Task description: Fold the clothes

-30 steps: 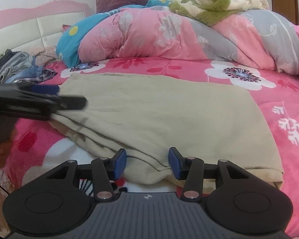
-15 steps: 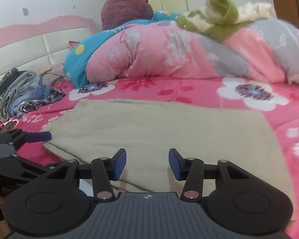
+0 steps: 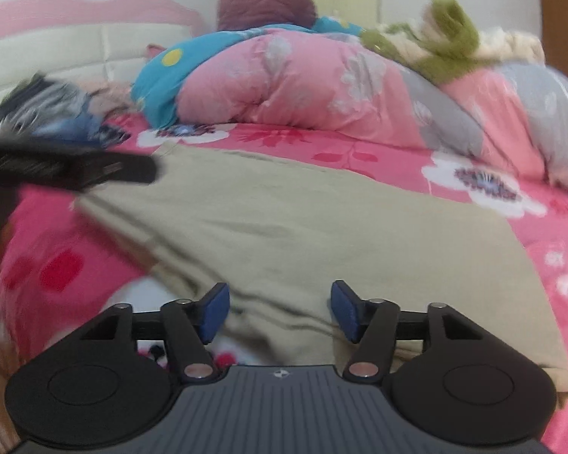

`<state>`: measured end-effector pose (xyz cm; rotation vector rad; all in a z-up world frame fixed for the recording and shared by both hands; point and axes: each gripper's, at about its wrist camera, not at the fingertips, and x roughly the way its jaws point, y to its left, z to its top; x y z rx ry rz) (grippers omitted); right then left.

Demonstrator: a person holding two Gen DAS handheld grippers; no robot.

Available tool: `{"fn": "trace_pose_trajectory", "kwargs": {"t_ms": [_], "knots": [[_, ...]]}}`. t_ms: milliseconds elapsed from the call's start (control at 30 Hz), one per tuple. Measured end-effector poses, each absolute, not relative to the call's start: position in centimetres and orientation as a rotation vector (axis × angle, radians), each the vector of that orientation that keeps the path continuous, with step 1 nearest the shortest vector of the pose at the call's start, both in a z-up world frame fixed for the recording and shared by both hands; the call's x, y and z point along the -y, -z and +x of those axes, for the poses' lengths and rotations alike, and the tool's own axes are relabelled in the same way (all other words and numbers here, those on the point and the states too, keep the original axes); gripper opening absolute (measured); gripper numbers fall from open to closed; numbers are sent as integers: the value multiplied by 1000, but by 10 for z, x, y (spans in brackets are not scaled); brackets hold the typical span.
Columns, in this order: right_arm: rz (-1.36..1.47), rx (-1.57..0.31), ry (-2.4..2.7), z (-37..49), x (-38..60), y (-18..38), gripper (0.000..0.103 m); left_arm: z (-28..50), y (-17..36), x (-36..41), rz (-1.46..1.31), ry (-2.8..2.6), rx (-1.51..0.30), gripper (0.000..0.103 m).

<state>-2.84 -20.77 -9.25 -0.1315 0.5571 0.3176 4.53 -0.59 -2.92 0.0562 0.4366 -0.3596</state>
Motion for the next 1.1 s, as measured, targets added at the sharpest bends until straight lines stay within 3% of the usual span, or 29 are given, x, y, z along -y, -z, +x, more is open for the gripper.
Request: {"fn": "trace_pose_trajectory", "kwargs": {"t_ms": [267,433,500,733,867,1100], "knots": [[-39,-518,-211,-46,240,63,63,62,50,9,2,338,-582,103],[35,-540,-59,-31,269,60,70,63,57,9,13,326,-614,103],[31,-600,-12,-24,272,72,82,63,57,12,30,318,-627,103],[3,-671,8,-18,268,84,88,71,52,19,52,292,-689,103],[40,-719,-32,-13,271,83,103,74,51,22,58,276,-723,103],[36,-771,-24,-7,266,78,103,79,49,26,52,256,-763,103]]}}
